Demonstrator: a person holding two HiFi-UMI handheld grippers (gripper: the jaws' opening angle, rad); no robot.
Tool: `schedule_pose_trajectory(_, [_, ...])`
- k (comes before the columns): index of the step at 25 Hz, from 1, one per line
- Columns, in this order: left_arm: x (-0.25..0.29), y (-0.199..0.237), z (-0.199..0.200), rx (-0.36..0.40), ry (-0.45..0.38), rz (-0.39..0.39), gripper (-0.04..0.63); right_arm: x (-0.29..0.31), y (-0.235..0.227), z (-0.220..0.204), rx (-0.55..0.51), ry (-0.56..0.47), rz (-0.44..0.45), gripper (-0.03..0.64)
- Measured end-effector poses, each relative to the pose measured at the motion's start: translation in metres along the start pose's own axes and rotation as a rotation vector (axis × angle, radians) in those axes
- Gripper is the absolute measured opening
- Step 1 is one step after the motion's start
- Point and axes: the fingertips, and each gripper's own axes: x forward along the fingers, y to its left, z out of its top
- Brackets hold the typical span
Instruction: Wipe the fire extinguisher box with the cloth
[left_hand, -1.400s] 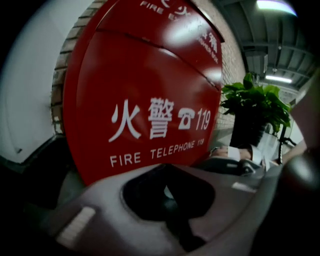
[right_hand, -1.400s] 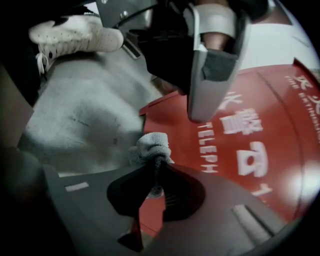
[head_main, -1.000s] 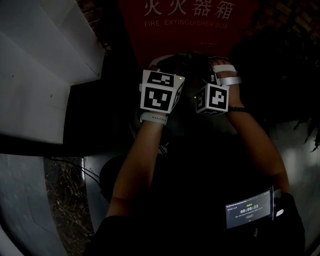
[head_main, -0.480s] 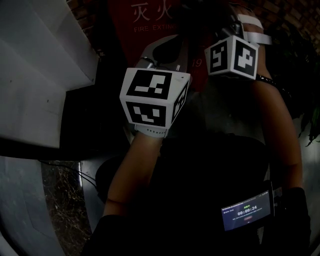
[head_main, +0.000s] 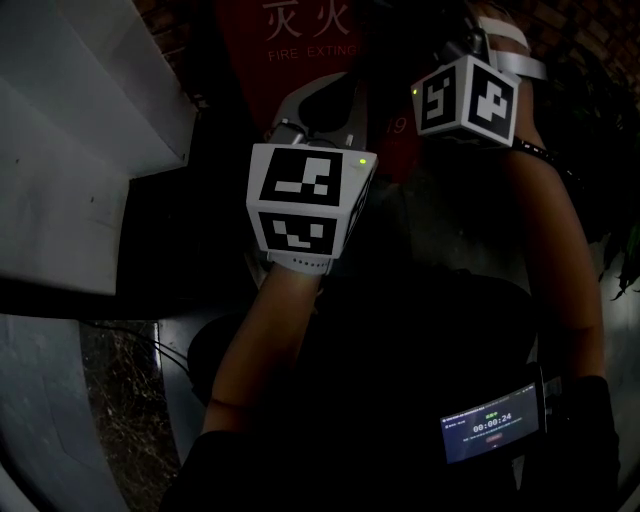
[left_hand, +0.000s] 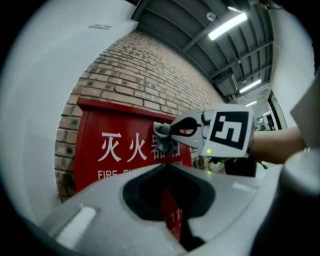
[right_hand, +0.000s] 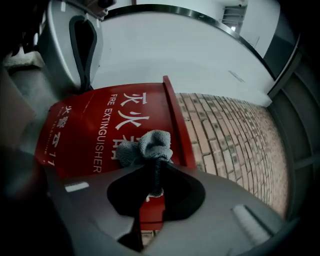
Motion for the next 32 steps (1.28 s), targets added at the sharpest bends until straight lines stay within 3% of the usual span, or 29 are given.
schedule_pose_trajectory(5, [0.011, -0.007, -0.024, -0.046, 0.048, -0.048, 0.0, -0.003, 0.042, -0.001, 0.018, 0.006, 0.058, 0.04])
schedule_pose_trajectory(12, [0.023, -0.011, -0.057, -0.029, 0.109, -0.045, 0.0, -0.009, 0.118, -0.007, 0.011, 0.02, 0.174, 0.04])
schedule_pose_trajectory(19, [0.034, -0.004, -0.107, -0.107, 0.173, -0.057, 0.0, -0.016, 0.192, -0.016, 0.013, 0.03, 0.285, 0.04])
schedule_pose_trajectory(32, [0.039, 0.0, -0.2, -0.127, 0.339, -0.038, 0.0, -0.025, 0.309, -0.026, 0.022, 0.037, 0.47, 0.041])
